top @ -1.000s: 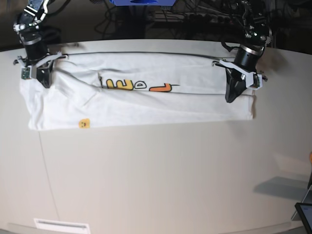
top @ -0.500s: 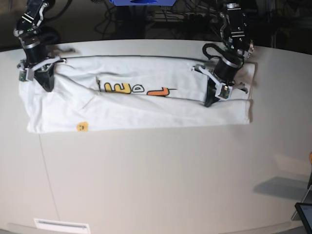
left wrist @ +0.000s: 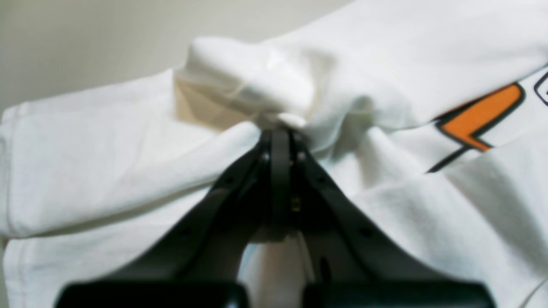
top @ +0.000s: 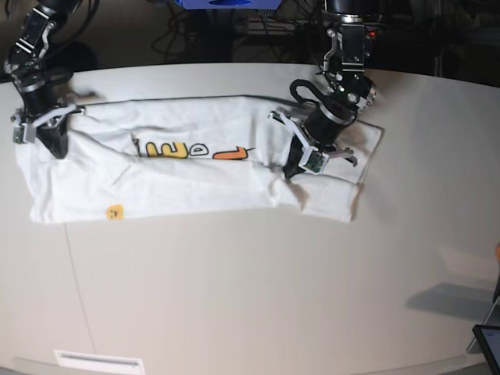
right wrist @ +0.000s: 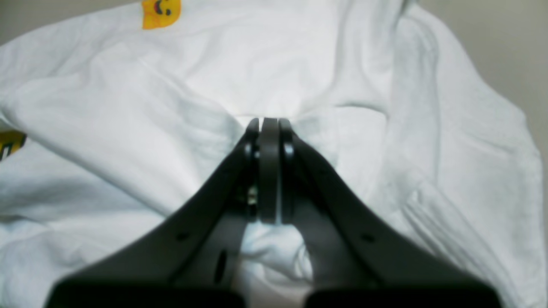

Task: Fold the T-shirt properly
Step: 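Drag the left gripper's end of the strip toward the right gripper, release, then lower the left gripper onto the folded strip end and grasp it, then lift the grasped strip end with the left gripper toward the right gripper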

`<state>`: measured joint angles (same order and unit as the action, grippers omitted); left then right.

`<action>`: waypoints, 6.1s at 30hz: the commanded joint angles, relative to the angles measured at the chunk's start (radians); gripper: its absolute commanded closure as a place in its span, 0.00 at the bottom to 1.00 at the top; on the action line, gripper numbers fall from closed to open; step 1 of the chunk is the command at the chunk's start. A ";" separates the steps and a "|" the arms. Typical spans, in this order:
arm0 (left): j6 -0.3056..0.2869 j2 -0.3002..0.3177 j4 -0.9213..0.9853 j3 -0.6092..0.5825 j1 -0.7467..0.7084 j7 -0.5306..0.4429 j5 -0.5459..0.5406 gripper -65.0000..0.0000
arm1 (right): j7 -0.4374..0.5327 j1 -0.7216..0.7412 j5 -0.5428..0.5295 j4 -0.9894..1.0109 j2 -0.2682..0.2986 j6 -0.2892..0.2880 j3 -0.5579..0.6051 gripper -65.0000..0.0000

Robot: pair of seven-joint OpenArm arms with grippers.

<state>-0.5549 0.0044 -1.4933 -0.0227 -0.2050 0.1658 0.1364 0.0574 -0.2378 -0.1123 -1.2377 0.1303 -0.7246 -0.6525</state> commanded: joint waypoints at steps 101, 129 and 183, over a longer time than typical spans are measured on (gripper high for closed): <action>-0.143 0.185 -0.140 0.597 -0.156 0.613 -0.927 0.24 | -0.178 0.008 0.049 -0.403 0.052 0.026 -0.097 0.75; -0.143 0.162 0.052 0.347 -0.035 0.611 -1.047 0.24 | -0.179 -0.007 0.055 -0.455 0.044 0.026 -0.108 0.75; -0.034 0.138 -0.211 0.346 -0.009 0.753 -0.938 1.00 | -0.233 -0.015 0.050 -0.459 0.032 0.026 -0.099 0.75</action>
<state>-0.5785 0.1364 -1.6878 0.3214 -0.2207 0.9325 -0.7815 -0.2047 -0.2581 -0.0448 -1.6783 0.1478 -0.7029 -0.7475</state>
